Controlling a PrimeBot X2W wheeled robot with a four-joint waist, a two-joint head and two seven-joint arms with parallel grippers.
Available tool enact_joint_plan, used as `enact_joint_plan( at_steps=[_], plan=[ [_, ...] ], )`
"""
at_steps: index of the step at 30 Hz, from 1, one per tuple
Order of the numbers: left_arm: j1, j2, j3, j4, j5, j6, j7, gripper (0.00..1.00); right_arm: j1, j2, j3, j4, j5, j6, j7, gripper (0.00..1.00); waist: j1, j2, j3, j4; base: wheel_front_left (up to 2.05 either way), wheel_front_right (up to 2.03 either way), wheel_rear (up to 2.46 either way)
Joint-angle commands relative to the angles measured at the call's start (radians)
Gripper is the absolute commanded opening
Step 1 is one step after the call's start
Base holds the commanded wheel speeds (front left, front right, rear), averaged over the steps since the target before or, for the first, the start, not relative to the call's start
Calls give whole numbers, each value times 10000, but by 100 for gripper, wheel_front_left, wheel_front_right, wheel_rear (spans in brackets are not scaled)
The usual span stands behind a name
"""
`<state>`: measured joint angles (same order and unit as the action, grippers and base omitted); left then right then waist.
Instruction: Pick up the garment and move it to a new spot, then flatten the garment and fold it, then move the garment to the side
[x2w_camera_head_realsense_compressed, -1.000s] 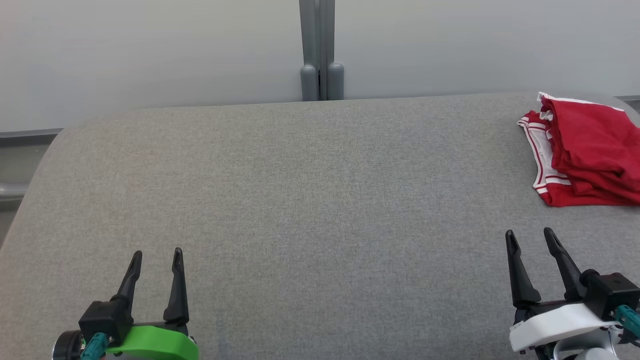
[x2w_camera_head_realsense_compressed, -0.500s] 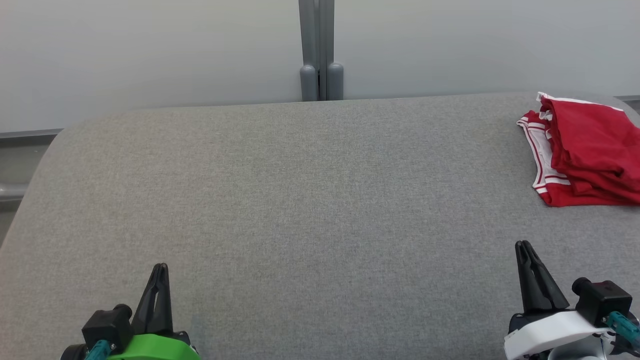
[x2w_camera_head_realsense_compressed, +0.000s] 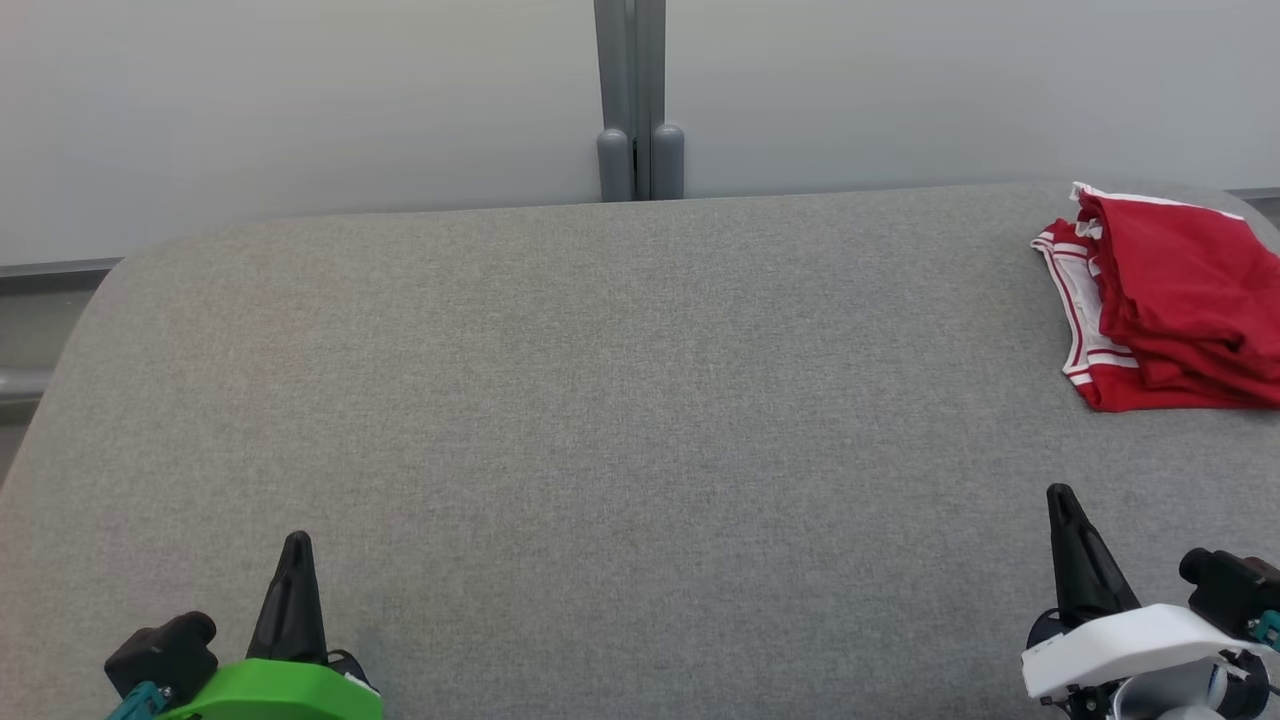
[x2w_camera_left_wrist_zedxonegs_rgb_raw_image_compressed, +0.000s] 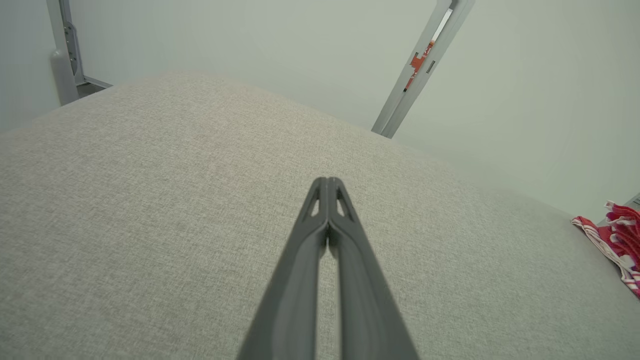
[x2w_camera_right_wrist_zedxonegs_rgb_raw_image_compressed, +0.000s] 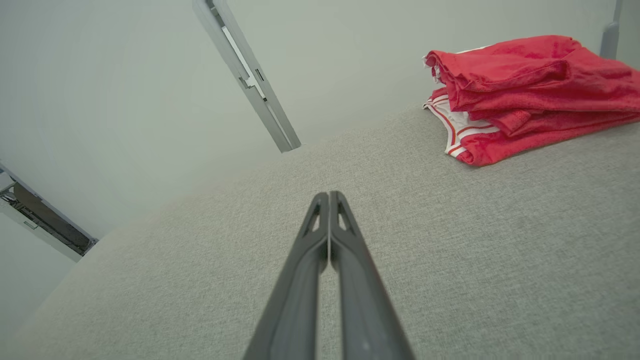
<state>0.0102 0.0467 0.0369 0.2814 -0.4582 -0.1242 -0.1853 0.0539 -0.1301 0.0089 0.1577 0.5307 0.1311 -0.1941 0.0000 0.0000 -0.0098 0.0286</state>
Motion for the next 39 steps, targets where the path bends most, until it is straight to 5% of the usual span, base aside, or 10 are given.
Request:
enact_joint_plan(
  at_steps=[1, 39],
  plan=[
    [-315, 42, 76, -188, -444, -16, 75, 0, -304, -19, -85, -85, 409, -1, 84, 0, 0, 0, 1, -4, 0, 0, 0],
    [-779, 50, 408, -297, -5633, -51, 1437, 0, -955, 278, -515, 347, 5374, -1, 1402, 0, 0, 0, 46, -102, 0, 0, 0]
  ],
)
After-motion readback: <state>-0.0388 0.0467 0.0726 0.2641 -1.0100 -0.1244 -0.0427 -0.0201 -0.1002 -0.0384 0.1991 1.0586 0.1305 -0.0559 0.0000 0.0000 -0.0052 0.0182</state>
